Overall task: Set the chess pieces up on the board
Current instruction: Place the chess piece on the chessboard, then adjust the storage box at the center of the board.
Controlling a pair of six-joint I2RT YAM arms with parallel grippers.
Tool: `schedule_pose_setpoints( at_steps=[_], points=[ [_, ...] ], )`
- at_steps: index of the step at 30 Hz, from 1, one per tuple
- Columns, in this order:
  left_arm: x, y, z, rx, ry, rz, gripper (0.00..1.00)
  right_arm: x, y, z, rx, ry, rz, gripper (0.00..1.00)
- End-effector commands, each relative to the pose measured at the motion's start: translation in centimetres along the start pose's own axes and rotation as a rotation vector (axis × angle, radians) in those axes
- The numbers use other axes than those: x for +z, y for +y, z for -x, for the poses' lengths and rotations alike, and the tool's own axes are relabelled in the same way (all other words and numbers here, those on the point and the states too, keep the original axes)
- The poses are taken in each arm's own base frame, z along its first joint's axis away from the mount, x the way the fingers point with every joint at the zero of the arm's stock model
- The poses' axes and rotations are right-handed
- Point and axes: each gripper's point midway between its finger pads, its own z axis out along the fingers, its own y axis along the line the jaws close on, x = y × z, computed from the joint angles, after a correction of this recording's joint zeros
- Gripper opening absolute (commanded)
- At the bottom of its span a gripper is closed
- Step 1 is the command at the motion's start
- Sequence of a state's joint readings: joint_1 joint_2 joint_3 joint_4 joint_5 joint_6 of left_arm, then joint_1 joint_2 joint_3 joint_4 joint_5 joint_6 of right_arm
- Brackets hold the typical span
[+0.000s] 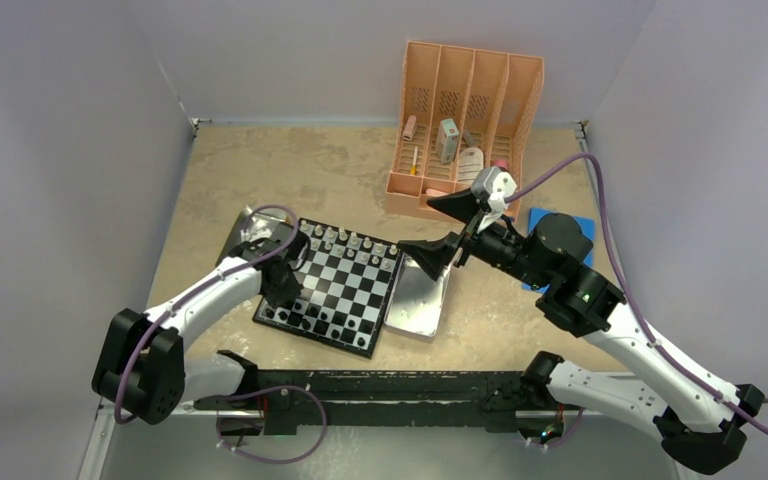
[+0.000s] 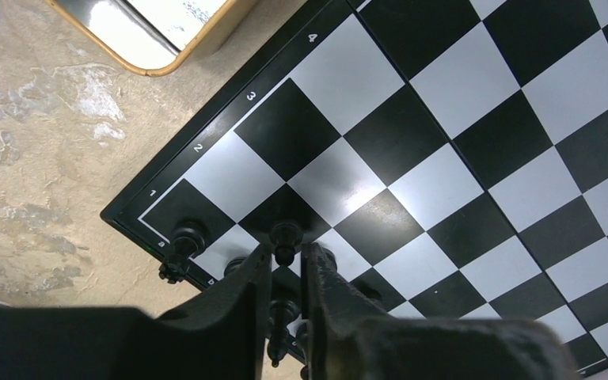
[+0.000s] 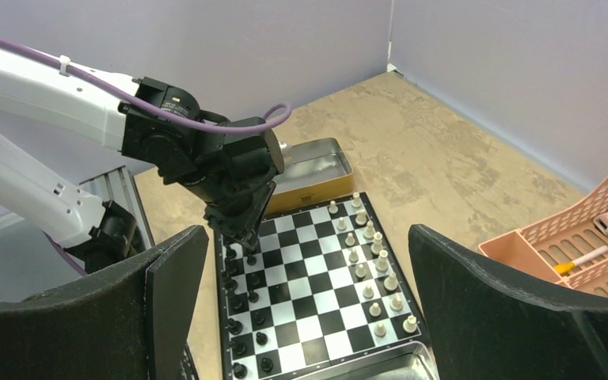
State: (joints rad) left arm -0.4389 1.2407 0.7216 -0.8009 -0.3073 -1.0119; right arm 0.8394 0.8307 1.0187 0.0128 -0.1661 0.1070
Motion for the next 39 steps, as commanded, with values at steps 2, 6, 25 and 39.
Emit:
schedule_pose_setpoints(
  at_steps=[2,6,25,39],
  points=[
    [-0.5,-0.9,1.0,-0.019,-0.023,-0.017,0.27,-0.4,0.1,3.2,-0.034,-0.082,-0.008,0.99],
    [-2.3,-2.1,2.7,-0.03,-0.046,-0.038,0.33,-0.3,0.2,3.2,-0.037,-0.083,-0.005,0.99],
    [-6.4,-2.2,16.6,0.113,-0.253,-0.096,0.33,-0.2,0.8,4.1,-0.032,-0.117,0.03,0.99],
    [-0.7,1.9,25.5,0.392,-0.252,-0.121,0.47,2.0,0.7,4.2,-0.041,-0.055,0.043,0.99]
  ],
)
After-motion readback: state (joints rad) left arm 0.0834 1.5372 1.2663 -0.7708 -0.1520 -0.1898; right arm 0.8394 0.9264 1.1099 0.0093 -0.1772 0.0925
